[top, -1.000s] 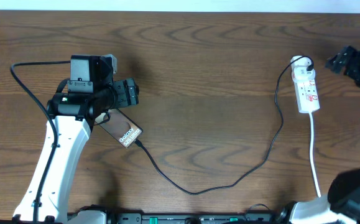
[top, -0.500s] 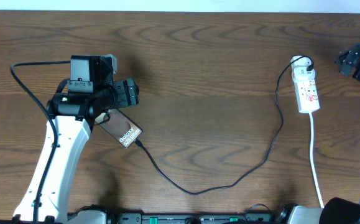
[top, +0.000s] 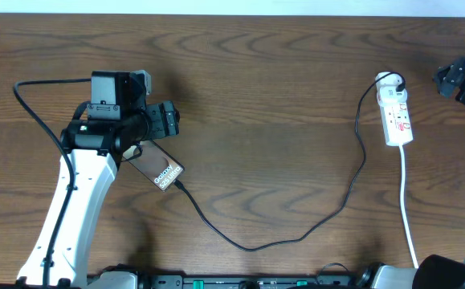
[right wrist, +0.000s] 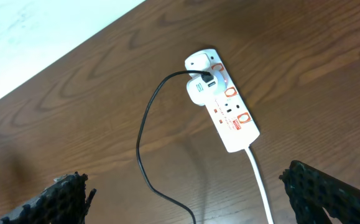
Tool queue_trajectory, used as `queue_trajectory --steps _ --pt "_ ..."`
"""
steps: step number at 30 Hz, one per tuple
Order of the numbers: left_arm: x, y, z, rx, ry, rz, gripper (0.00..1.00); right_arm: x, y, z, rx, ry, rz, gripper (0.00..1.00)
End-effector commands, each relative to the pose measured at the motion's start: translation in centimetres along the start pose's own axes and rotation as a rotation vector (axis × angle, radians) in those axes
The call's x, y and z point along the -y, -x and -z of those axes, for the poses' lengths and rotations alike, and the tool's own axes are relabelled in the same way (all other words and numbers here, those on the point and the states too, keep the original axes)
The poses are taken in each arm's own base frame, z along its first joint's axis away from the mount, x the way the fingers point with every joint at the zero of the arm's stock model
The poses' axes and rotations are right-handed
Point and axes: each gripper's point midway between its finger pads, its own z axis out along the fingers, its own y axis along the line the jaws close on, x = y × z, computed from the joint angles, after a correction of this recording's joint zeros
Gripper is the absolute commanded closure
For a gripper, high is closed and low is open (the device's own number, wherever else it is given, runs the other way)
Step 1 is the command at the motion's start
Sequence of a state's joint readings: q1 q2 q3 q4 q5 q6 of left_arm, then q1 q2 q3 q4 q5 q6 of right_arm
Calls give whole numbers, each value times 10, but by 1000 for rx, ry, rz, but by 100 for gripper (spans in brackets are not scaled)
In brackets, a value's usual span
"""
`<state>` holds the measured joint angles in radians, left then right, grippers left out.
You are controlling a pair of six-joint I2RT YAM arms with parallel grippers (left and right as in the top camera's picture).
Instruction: Plug charger to phone and switch on socket
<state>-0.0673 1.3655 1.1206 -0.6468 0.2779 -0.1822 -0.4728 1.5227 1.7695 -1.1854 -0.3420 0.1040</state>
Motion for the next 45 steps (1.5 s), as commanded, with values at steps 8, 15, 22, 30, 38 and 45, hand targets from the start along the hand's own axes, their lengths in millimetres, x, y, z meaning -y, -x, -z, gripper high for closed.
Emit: queue_trajectory --steps 8,15,22,30,38,45 --pt "1 8 5 25 8 -19 13 1 0 1 0 -2 -18 1" --pt "1 8 5 25 8 -19 13 1 0 1 0 -2 -18 1" --pt "-5 8 5 30 40 -19 13 1 -1 1 0 -2 -18 1" --pt "-3 6 20 80 37 -29 13 1 0 1 0 -2 -19 1" --pt "2 15 59 353 3 -76 13 1 0 1 0 -2 -18 1" --pt "9 11 91 688 -84 -138 13 1 0 1 0 -2 -18 1"
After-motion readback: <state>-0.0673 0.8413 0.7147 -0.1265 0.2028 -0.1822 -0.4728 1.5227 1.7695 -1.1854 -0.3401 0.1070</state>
